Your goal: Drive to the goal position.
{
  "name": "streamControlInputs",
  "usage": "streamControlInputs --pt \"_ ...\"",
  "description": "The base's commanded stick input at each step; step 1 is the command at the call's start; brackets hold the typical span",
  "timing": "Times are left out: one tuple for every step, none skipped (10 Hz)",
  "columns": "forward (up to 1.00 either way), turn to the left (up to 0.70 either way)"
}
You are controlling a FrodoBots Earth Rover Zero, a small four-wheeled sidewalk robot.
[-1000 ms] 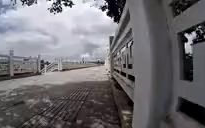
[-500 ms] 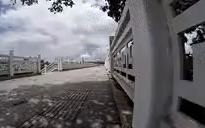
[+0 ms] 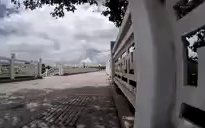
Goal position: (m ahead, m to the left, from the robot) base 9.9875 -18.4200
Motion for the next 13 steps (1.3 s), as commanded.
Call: streamControlInputs --pt "0.0 0.0" --pt "0.0 0.0" --pt "0.0 0.0" --pt "0.0 0.0" --pt "0.0 0.43" --pt "0.0 0.45" --pt "0.0 0.45" --pt "0.0 0.45" --pt "0.0 0.45" --pt "0.0 0.45" --pt "0.0 0.45" --pt "0.0 0.45" --pt "0.0 0.45"
